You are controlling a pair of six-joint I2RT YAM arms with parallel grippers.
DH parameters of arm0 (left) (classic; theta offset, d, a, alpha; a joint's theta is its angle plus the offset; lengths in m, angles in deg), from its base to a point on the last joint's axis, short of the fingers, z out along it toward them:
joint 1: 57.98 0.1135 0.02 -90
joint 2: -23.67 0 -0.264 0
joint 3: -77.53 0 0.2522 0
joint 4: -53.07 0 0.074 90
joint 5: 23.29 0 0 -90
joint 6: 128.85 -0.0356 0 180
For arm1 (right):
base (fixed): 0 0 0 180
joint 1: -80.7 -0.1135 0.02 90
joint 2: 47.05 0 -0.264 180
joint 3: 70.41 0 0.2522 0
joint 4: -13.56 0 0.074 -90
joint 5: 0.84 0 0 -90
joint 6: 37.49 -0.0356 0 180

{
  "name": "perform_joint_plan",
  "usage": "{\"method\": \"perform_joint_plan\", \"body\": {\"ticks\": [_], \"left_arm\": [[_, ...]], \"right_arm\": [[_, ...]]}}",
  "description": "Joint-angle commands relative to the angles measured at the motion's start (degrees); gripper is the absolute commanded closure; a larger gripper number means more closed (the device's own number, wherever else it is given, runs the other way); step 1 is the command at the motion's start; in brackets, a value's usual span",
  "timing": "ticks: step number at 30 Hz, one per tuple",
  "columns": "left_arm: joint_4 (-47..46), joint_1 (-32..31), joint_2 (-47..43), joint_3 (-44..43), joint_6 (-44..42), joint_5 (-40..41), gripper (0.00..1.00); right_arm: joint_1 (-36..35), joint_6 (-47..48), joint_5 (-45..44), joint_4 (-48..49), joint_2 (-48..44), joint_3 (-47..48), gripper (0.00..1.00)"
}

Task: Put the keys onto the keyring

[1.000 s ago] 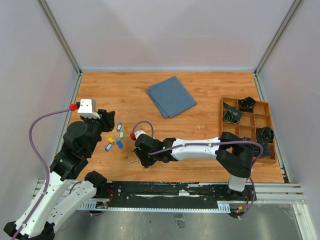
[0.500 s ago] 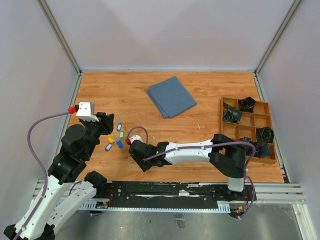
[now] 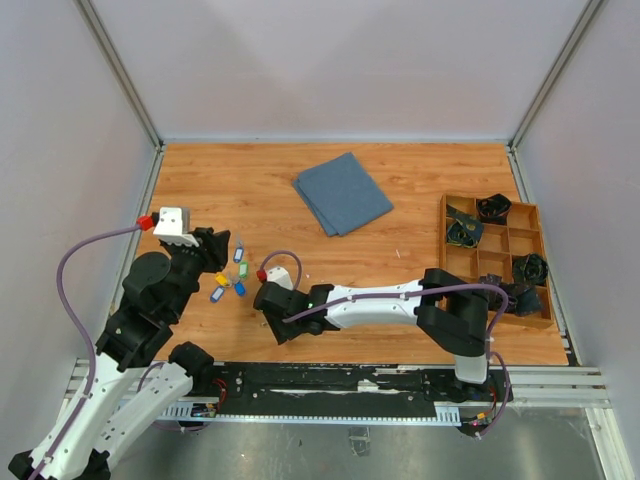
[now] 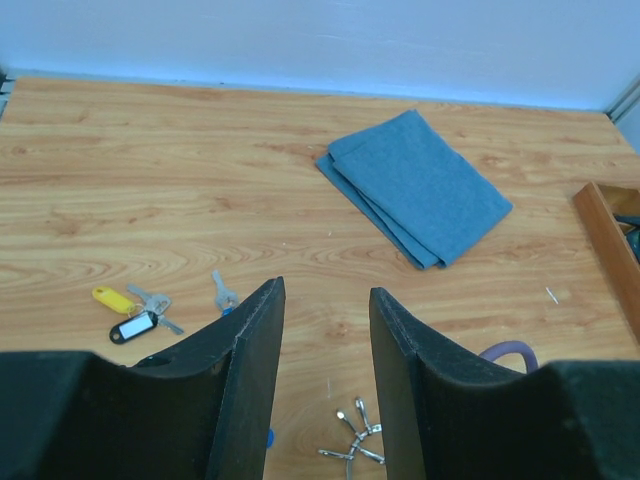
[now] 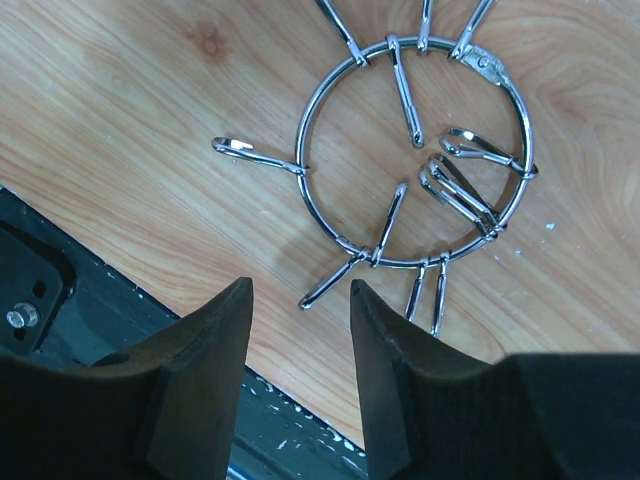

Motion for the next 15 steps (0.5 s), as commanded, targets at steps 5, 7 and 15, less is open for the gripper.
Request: {"method": "perform_joint_plan", "body": {"ticks": [5, 7, 15], "left_arm": [[-1.43, 0.31, -1.19, 0.77, -1.19, -0.94, 0.55], [-1.47, 0.36, -1.14, 0.64, -1.58, -0.75, 0.55], [-2.30, 0.36, -1.14, 0.92, -2.15, -0.60, 0.55]], "right_arm": [[-0.38, -7.77, -1.09, -5.34, 4.40, 3.99, 0.58], [-0.16, -8.28, -1.07, -6.15, 4.72, 4.24, 0.59], [0.72, -9.35, -0.72, -7.23, 4.09, 2.66, 0.73]]}}
